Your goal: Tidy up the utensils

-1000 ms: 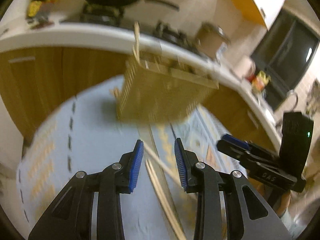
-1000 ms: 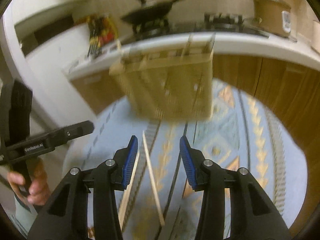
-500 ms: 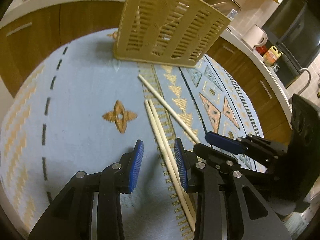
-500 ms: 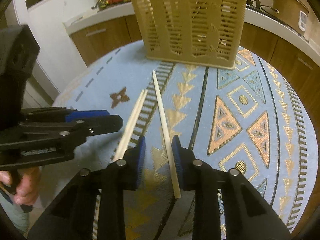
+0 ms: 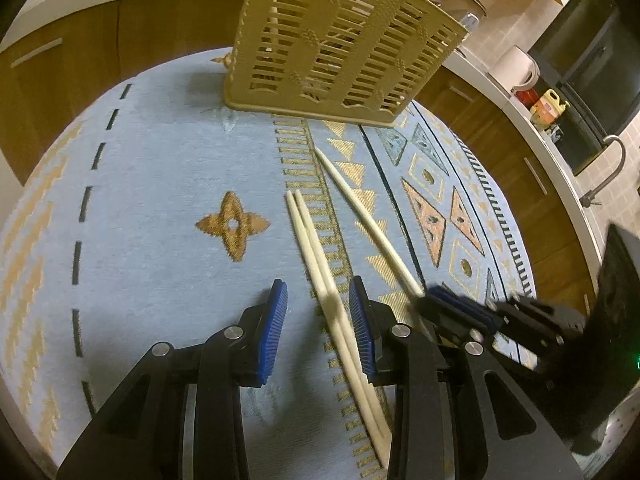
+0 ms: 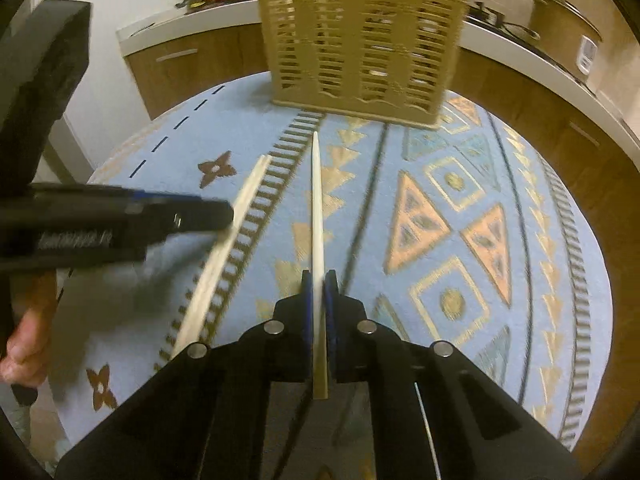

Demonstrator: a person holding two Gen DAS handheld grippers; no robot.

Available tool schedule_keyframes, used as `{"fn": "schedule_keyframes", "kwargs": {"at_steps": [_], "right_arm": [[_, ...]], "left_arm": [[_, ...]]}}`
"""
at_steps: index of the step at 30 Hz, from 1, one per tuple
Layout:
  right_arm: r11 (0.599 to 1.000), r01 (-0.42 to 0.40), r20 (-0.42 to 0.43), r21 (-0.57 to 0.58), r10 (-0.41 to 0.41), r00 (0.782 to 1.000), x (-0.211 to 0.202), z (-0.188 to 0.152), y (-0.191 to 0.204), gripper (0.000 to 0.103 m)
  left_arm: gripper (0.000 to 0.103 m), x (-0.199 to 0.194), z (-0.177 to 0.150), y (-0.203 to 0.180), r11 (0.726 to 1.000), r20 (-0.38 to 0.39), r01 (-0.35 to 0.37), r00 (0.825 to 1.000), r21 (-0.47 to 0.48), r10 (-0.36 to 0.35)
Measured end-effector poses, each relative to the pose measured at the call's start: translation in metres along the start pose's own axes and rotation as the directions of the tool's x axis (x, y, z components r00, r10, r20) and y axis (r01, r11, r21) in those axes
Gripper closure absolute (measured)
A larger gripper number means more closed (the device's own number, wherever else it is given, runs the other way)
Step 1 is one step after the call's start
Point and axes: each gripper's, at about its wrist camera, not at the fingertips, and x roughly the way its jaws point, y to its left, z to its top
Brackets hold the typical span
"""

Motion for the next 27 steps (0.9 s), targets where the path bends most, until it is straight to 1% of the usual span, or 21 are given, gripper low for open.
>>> {"fn": "schedule_keyframes", "kwargs": {"at_steps": [3, 7, 9, 11, 12, 14, 16, 18, 19, 20, 22, 26, 27], "right_arm": [[0.998, 0.007, -0.010, 0.058, -0.006, 1.000, -0.008, -0.012, -0.013, 0.099], [0.991, 0.023, -0.031, 0.132, -0.019, 0.999, -0.016, -0.027, -0.031, 0.098], [0.987, 0.047, -0.031, 0.153, -0.043, 0.999, -0.022, -0.032, -0.038, 0.098], [0.984, 0.053, -0.031, 0.170, -0.048, 0.998, -0.024, -0.034, -0.045, 0.098], [0.983, 0.047, -0.030, 0.179, -0.042, 0.999, -0.026, -0.035, -0.048, 0.098], [0.981, 0.048, -0.035, 0.188, -0.042, 0.998, -0.026, -0.035, -0.052, 0.098], [0.978, 0.028, -0.045, 0.205, -0.019, 0.999, -0.026, -0.036, -0.055, 0.098], [0.973, 0.004, -0.064, 0.231, 0.011, 0.998, -0.025, -0.037, -0.059, 0.098], [0.971, 0.000, -0.074, 0.239, 0.019, 0.997, -0.024, -0.038, -0.061, 0.098], [0.968, -0.008, -0.081, 0.251, 0.029, 0.996, -0.024, -0.038, -0.063, 0.098], [0.966, -0.016, -0.093, 0.257, 0.041, 0.995, -0.023, -0.037, -0.063, 0.098], [0.959, -0.067, -0.129, 0.274, 0.106, 0.986, -0.018, -0.028, -0.068, 0.098], [0.953, -0.094, -0.140, 0.288, 0.139, 0.980, -0.016, -0.023, -0.072, 0.097]], "left_arm": [[0.073, 0.006, 0.007, -0.006, 1.000, -0.004, -0.021, 1.000, 0.008, 0.022], [0.073, 0.016, 0.015, -0.016, 0.996, -0.009, -0.085, 0.996, 0.035, 0.086], [0.073, 0.020, 0.017, -0.022, 0.991, -0.006, -0.121, 0.993, 0.058, 0.121], [0.073, 0.024, 0.019, -0.028, 0.983, 0.000, -0.160, 0.987, 0.086, 0.161], [0.078, 0.025, 0.019, -0.031, 0.978, 0.005, -0.183, 0.983, 0.104, 0.184], [0.090, 0.028, 0.018, -0.036, 0.957, 0.027, -0.252, 0.968, 0.143, 0.251], [0.091, 0.025, 0.018, -0.031, 0.968, 0.022, -0.220, 0.975, 0.124, 0.219], [0.092, 0.019, 0.020, -0.016, 0.987, -0.003, -0.146, 0.989, 0.063, 0.147], [0.093, 0.017, 0.020, -0.012, 0.990, -0.010, -0.129, 0.991, 0.050, 0.130], [0.103, 0.015, 0.019, -0.007, 0.992, -0.014, -0.121, 0.992, 0.036, 0.122], [0.103, 0.013, 0.019, 0.000, 0.994, -0.029, -0.104, 0.994, 0.020, 0.105], [0.103, 0.013, 0.022, 0.004, 0.998, -0.069, -0.052, 0.996, 0.017, 0.053], [0.099, 0.012, 0.023, 0.004, 0.999, -0.079, -0.034, 0.996, 0.015, 0.035]]}}
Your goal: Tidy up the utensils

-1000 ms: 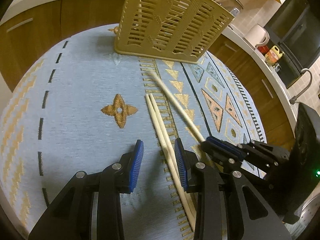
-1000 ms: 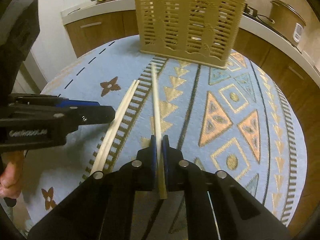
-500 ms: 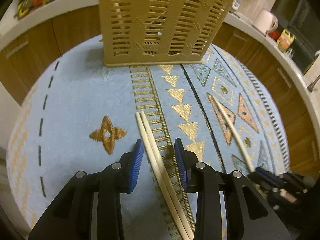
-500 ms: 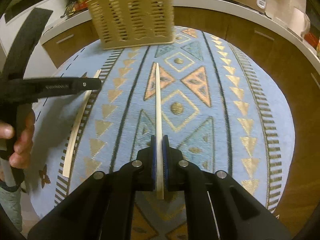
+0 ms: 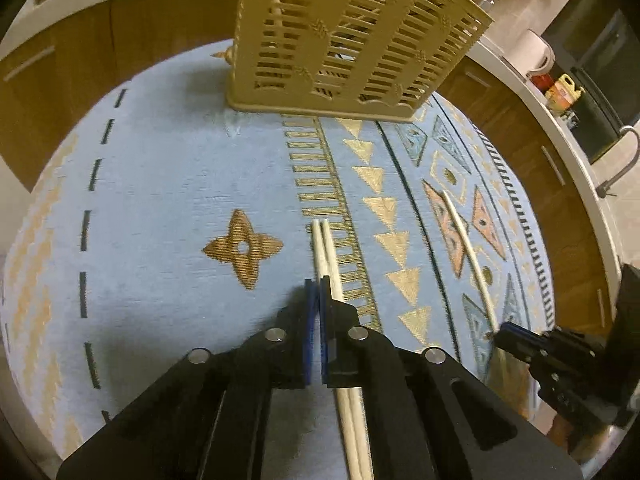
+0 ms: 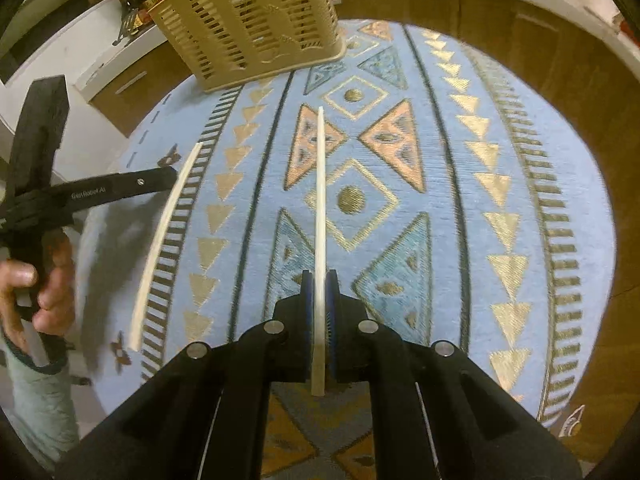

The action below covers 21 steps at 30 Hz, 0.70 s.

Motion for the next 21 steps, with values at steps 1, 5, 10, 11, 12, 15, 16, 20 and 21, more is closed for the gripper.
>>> {"fn": "schedule_keyframes", "kwargs": {"at_steps": [1, 5, 10, 11, 12, 15, 16, 20, 21], "right_arm": [[1.000, -0.012, -0.009, 0.007, 0.012, 1.000, 0.001, 0.005, -0.001, 0.097], [1.000, -0.015, -0.031, -0.008, 0.014, 0.999, 0.006, 0.032, -0.002, 0.090], [0.999, -0.043, -0.102, -0.017, 0.041, 0.994, 0.024, 0.061, 0.000, 0.089], [0.999, -0.046, -0.114, -0.019, 0.043, 0.993, 0.027, 0.065, 0.000, 0.089], [0.999, -0.044, -0.135, -0.030, 0.039, 0.990, 0.032, 0.072, 0.002, 0.089], [0.998, -0.020, -0.171, -0.060, 0.010, 0.985, 0.040, 0.085, 0.005, 0.089], [0.998, -0.014, -0.182, -0.066, 0.002, 0.983, 0.042, 0.088, 0.006, 0.089], [0.994, 0.000, -0.218, -0.109, -0.024, 0.976, 0.047, 0.096, 0.013, 0.089], [0.993, 0.001, -0.223, -0.117, -0.028, 0.974, 0.048, 0.097, 0.014, 0.088]], "left_arm": [[0.094, 0.001, 0.002, -0.002, 1.000, -0.013, 0.019, 1.000, 0.005, -0.019], [0.080, 0.005, 0.004, -0.010, 0.999, -0.037, 0.033, 0.999, 0.030, -0.031], [0.080, 0.012, 0.011, -0.021, 0.997, -0.092, 0.004, 0.996, 0.080, 0.003], [0.080, 0.013, 0.012, -0.024, 0.995, -0.104, -0.007, 0.994, 0.097, 0.017], [0.080, 0.015, 0.014, -0.028, 0.992, -0.121, -0.021, 0.992, 0.122, 0.036], [0.079, 0.020, 0.019, -0.032, 0.986, -0.155, -0.039, 0.986, 0.161, 0.064], [0.079, 0.022, 0.021, -0.033, 0.984, -0.170, -0.041, 0.983, 0.173, 0.071], [0.079, 0.025, 0.029, -0.033, 0.984, -0.202, -0.034, 0.977, 0.176, 0.070], [0.079, 0.026, 0.029, -0.032, 0.983, -0.205, -0.034, 0.976, 0.179, 0.071]]}}
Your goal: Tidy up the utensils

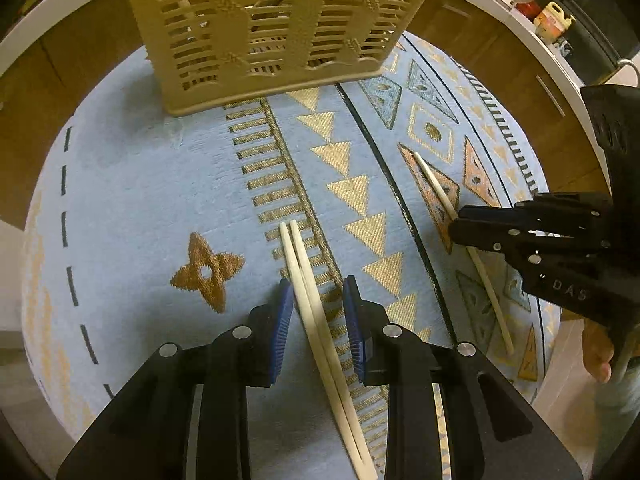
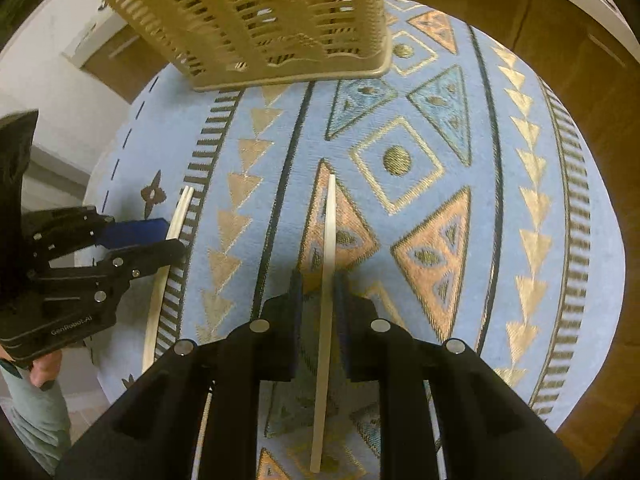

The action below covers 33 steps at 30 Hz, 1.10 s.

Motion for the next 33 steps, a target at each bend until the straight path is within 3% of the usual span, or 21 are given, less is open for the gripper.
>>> {"fn": "schedule_keyframes", "kwargs": {"at_steps": [9, 14, 17, 19, 20, 22, 26, 29, 33], "right_arm": [[0.999, 0.004, -0.043, -0.033, -0.005, 0.999, 0.003, 0.003, 0.004, 0.084], [0.997, 0.044, -0.001, -0.069, -0.044, 0.999, 0.007, -0.001, 0.015, 0.085], [0.987, 0.117, 0.048, -0.107, -0.113, 0.992, 0.009, -0.008, 0.024, 0.097], [0.987, 0.124, 0.068, -0.106, -0.117, 0.991, 0.009, -0.010, 0.023, 0.098], [0.988, 0.118, 0.073, -0.102, -0.110, 0.991, 0.009, -0.011, 0.022, 0.098], [0.989, 0.104, 0.084, -0.108, -0.095, 0.992, 0.008, -0.013, 0.021, 0.099], [0.990, 0.061, 0.154, -0.126, -0.041, 0.987, -0.008, -0.024, 0.020, 0.099], [0.992, 0.008, 0.226, -0.129, 0.022, 0.974, -0.028, -0.034, 0.019, 0.099], [0.989, -0.052, 0.348, -0.141, 0.098, 0.932, -0.056, -0.052, 0.017, 0.099]], "left_arm": [[0.079, 0.000, 0.000, -0.006, 0.999, -0.020, -0.032, 0.999, 0.036, 0.033], [0.079, 0.004, -0.003, -0.020, 0.994, 0.008, -0.090, 0.996, 0.058, 0.090], [0.079, 0.008, -0.014, -0.037, 0.978, 0.066, -0.186, 0.981, 0.090, 0.180], [0.084, 0.010, -0.020, -0.048, 0.966, 0.105, -0.237, 0.968, 0.102, 0.227], [0.091, 0.010, -0.021, -0.050, 0.964, 0.115, -0.245, 0.965, 0.101, 0.233], [0.093, 0.010, -0.024, -0.053, 0.960, 0.142, -0.265, 0.957, 0.091, 0.251], [0.094, 0.000, -0.032, -0.054, 0.979, 0.247, -0.198, 0.952, 0.053, 0.179], [0.093, -0.021, -0.041, -0.050, 0.990, 0.344, -0.135, 0.932, 0.030, 0.117], [0.094, -0.057, -0.047, -0.045, 0.998, 0.485, -0.059, 0.873, -0.007, 0.055]]}}
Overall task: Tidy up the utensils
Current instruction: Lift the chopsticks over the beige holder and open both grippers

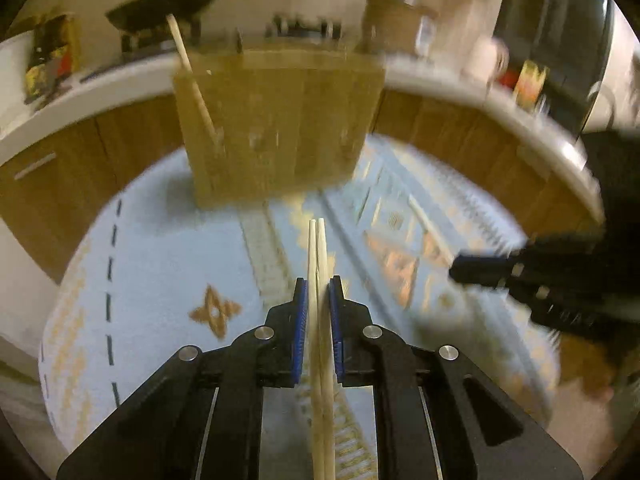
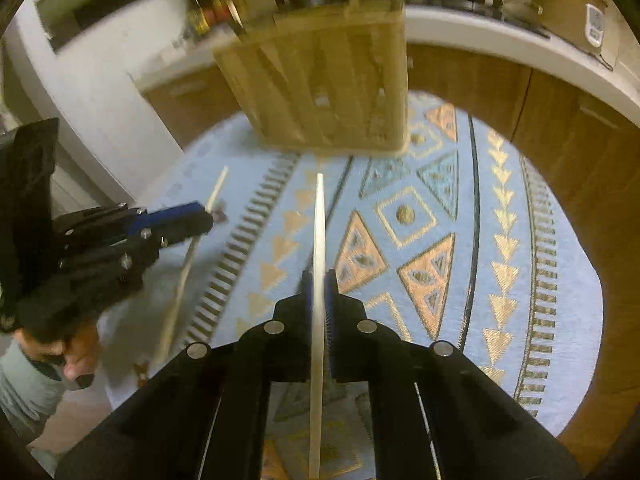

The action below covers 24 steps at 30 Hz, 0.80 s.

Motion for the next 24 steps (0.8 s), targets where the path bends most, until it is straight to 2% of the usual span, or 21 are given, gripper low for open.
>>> {"fn": "schedule_keyframes", "kwargs": {"at_steps": [3, 6, 10, 16, 20, 24], "right_arm": [[0.998, -0.054, 0.106, 0.019, 0.052, 0.993, -0.020, -0.008, -0.001, 0.099], [0.994, -0.110, 0.219, 0.018, 0.103, 0.970, -0.042, -0.012, -0.001, 0.099], [0.991, -0.132, 0.344, -0.002, 0.124, 0.931, -0.071, 0.000, 0.005, 0.099], [0.989, -0.149, 0.489, -0.018, 0.139, 0.861, -0.109, 0.045, 0.007, 0.099], [0.993, -0.118, 0.564, -0.015, 0.105, 0.819, -0.119, 0.085, 0.010, 0.099], [0.999, -0.052, 0.625, 0.004, 0.038, 0.780, -0.121, 0.129, 0.011, 0.099]], "left_arm": [[0.094, -0.026, 0.006, -0.003, 1.000, 0.117, 0.013, 0.993, -0.007, -0.012], [0.095, -0.041, 0.012, -0.007, 0.999, 0.208, 0.034, 0.978, -0.016, -0.030], [0.095, -0.068, 0.022, -0.017, 0.999, 0.337, 0.037, 0.941, -0.007, -0.033], [0.095, -0.110, 0.060, -0.029, 1.000, 0.509, 0.018, 0.860, 0.025, -0.029], [0.095, -0.128, 0.091, -0.036, 0.999, 0.596, -0.005, 0.803, 0.044, -0.022], [0.095, -0.133, 0.121, -0.038, 0.999, 0.650, -0.010, 0.760, 0.044, -0.022]]}}
